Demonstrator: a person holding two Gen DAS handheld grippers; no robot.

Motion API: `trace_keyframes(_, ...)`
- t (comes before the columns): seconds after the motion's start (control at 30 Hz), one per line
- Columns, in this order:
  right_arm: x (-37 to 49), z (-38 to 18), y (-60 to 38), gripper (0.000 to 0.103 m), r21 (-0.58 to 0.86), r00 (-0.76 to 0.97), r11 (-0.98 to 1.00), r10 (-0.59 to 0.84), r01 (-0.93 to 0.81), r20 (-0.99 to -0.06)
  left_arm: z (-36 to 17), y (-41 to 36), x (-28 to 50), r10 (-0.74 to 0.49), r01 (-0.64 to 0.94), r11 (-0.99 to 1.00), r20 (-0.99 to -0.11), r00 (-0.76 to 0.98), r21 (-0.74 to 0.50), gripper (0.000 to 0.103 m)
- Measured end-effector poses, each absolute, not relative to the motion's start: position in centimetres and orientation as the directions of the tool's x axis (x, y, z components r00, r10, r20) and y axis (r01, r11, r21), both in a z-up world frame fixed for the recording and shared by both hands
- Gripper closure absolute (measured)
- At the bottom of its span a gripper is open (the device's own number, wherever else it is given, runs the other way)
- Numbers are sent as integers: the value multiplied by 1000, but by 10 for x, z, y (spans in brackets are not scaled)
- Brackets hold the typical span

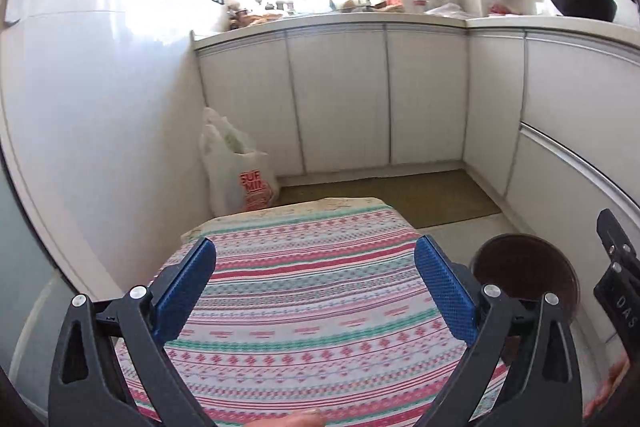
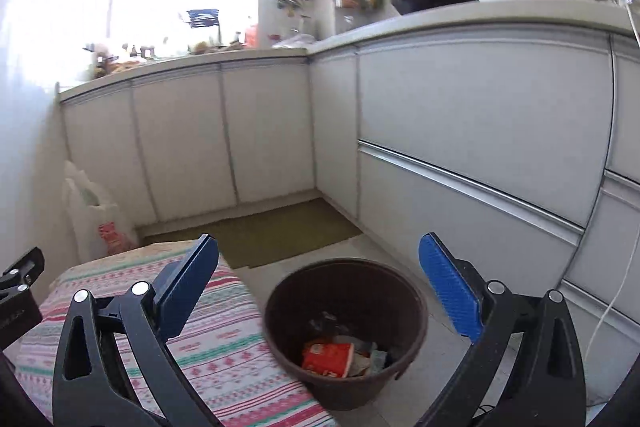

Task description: Collect trash

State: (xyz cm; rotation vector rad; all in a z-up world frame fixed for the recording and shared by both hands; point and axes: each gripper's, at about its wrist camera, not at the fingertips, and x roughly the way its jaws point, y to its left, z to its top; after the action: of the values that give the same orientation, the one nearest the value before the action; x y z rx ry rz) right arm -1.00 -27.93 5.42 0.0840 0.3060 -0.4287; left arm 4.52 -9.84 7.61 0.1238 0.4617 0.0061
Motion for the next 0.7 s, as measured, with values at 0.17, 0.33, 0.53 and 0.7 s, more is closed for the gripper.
trace_keyframes(0.17, -18, 56, -219, 7, 0, 892, 941, -319, 337, -321, 77, -34, 12, 82, -56, 996, -428, 900, 73, 6)
trace_keyframes(0.33, -20, 49, -189, 7, -21, 894, 946, -313, 323, -320, 61, -4, 0, 82, -64, 996, -458, 885, 55, 6)
trace_keyframes(0.53, -13, 42, -184, 7, -13, 893, 955, -281, 295, -351, 46, -5, 8, 53, -38, 998, -499, 865, 40, 6)
trace_keyframes(0.7, -12, 38, -178, 7, -32, 896, 961, -269, 276, -354, 47, -11, 12, 38, -30, 999, -501, 864, 24, 6)
